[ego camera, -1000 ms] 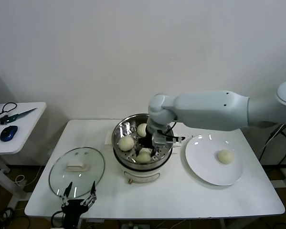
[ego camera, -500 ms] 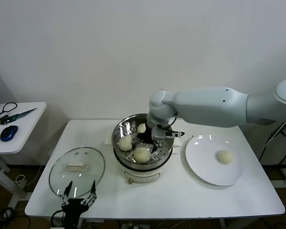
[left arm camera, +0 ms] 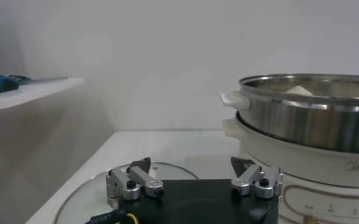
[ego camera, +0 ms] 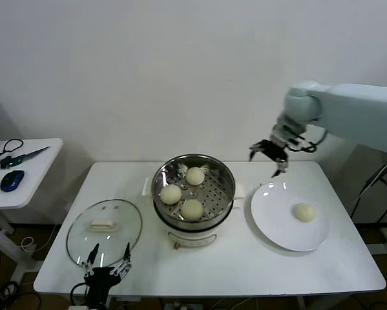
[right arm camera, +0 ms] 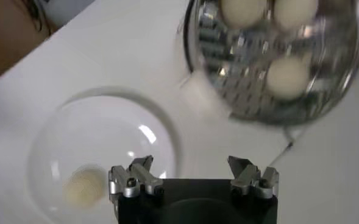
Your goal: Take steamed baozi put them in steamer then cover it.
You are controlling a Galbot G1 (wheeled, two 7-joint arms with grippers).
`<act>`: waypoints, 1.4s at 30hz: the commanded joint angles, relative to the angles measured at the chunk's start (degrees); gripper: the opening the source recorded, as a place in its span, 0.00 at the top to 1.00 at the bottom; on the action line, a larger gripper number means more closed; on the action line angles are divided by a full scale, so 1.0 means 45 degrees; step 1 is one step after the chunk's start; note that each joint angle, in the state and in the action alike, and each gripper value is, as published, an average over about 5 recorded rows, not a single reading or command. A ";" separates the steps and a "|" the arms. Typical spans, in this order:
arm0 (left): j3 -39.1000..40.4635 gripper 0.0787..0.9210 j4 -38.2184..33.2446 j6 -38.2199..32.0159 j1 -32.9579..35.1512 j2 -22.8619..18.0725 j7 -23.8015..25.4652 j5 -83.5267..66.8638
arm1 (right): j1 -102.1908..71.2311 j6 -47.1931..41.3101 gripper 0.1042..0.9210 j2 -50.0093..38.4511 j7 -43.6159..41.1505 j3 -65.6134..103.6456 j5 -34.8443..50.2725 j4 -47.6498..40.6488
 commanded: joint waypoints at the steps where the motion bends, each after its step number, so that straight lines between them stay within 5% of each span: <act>1: -0.0011 0.12 0.0003 -0.0006 -0.0007 0.0015 -0.0024 -0.0015 | -0.3280 -0.2892 0.12 -0.3787 -0.0635 0.1872 -0.0829 -0.1047; 19: 0.0006 0.12 0.0105 0.0033 0.0120 -0.0202 0.0030 0.0206 | -0.9813 -0.1819 0.12 -0.1457 -0.0363 0.8959 -0.3835 -0.6016; 35: -0.0109 0.12 0.0101 -0.0051 0.0354 -0.0210 0.0014 0.0260 | -1.0375 -0.2002 0.12 -0.0127 -0.0063 0.9454 -0.4023 -0.6916; 42: -0.0085 0.12 0.0087 -0.0028 0.0323 -0.0248 0.0018 0.0261 | -1.0298 -0.2061 0.21 -0.0143 -0.0071 0.9475 -0.3855 -0.6757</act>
